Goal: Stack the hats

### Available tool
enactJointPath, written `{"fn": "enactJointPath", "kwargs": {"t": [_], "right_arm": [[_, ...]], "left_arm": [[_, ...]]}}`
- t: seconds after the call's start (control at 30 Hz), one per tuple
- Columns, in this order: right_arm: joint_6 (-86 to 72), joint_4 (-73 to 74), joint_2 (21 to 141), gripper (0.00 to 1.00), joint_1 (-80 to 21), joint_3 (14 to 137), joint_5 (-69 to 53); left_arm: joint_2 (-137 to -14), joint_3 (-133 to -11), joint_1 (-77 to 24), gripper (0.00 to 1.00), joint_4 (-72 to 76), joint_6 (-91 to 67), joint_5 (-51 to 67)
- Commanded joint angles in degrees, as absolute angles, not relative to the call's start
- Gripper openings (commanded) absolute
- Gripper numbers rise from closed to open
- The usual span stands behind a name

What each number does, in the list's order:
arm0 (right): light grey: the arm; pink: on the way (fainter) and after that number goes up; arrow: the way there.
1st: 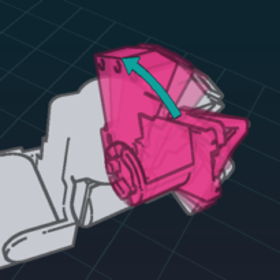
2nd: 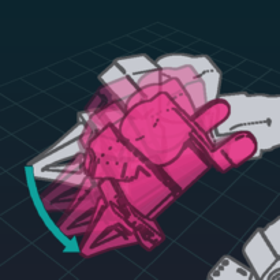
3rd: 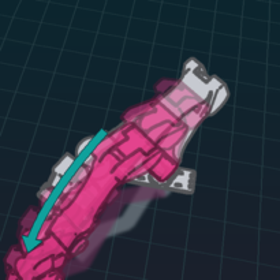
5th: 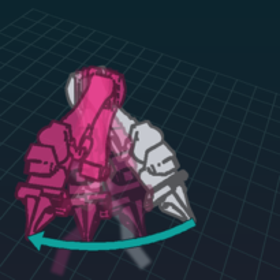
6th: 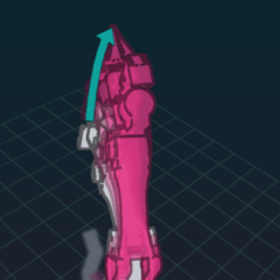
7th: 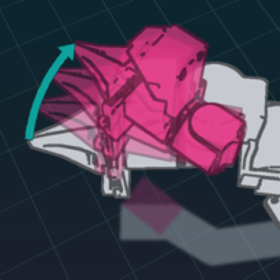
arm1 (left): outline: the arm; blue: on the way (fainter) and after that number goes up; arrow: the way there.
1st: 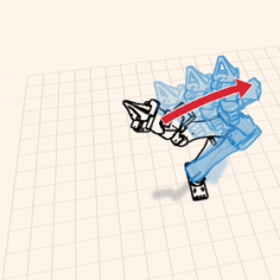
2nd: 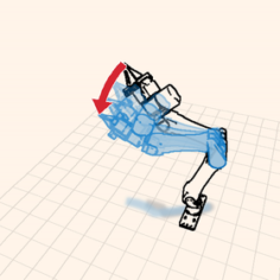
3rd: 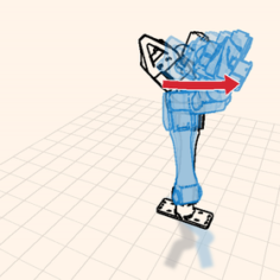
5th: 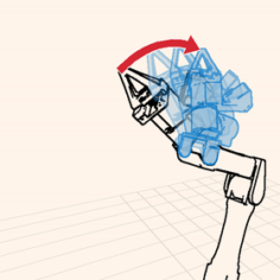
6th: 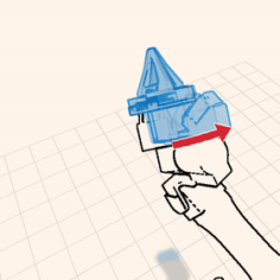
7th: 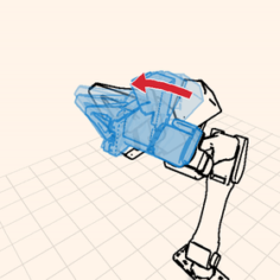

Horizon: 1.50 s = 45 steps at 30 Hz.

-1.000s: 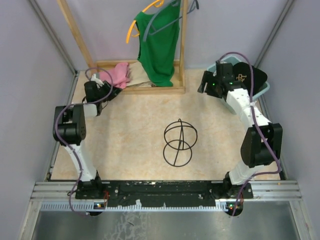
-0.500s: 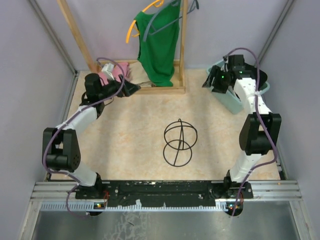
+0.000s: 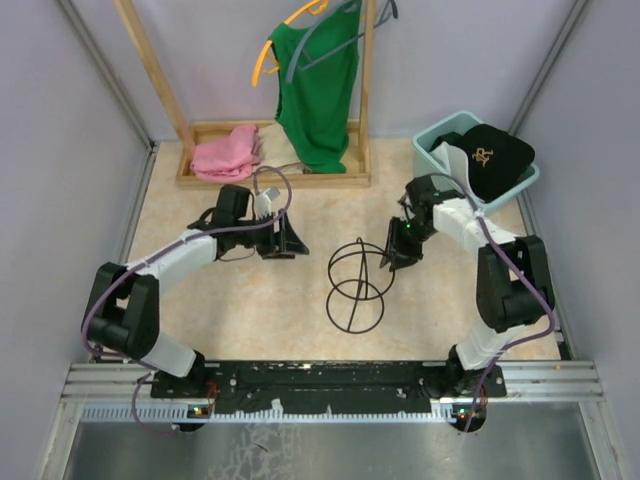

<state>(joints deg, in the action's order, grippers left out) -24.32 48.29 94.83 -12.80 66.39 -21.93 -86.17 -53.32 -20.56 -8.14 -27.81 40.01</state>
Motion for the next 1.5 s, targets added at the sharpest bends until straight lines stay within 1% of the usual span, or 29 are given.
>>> {"fn": "enactJointPath", "kwargs": {"t": [0.0, 0.07, 0.17, 0.2, 0.33, 0.47, 0.67, 1.03, 1.23, 1.47], "right_arm": [[-26.7, 46.1, 93.1, 0.28, -17.2, 64.1, -24.8], [-27.1, 45.0, 94.2, 0.26, -19.4, 63.1, -25.1], [-28.1, 42.9, 96.7, 0.24, -21.1, 61.4, -26.0], [-28.2, 42.3, 97.1, 0.24, -21.6, 61.1, -26.3], [-28.4, 41.8, 98.7, 0.27, -22.8, 60.8, -26.6], [-29.2, 40.3, 100.2, 0.27, -23.8, 60.7, -26.6], [-32.3, 36.8, 101.8, 0.26, -24.9, 60.0, -26.5], [-37.4, 33.0, 105.2, 0.23, -28.7, 58.5, -20.2], [-39.2, 31.1, 106.7, 0.22, -28.8, 58.9, -17.2], [-39.7, 31.2, 109.9, 0.22, -28.8, 64.5, -13.8]], "left_arm": [[-90.1, -52.4, -20.6, 0.68, -12.3, -30.1, 40.7], [-93.4, -53.5, -21.0, 0.62, -12.6, -30.3, 42.7], [-96.5, -53.3, -22.5, 0.46, -10.2, -31.7, 43.8], [-97.1, -53.0, -22.9, 0.44, -9.0, -32.5, 44.0], [-99.0, -53.3, -24.3, 0.44, -6.8, -34.4, 45.4], [-101.6, -54.7, -26.0, 0.44, -6.8, -34.6, 46.7], [-103.2, -54.6, -26.4, 0.44, -5.9, -35.0, 47.2], [-103.8, -54.6, -26.1, 0.42, -5.8, -34.5, 44.6], [-101.4, -54.1, -23.2, 0.41, -8.1, -32.7, 42.0], [-98.3, -53.1, -16.0, 0.41, -10.3, -29.6, 40.4]]}}
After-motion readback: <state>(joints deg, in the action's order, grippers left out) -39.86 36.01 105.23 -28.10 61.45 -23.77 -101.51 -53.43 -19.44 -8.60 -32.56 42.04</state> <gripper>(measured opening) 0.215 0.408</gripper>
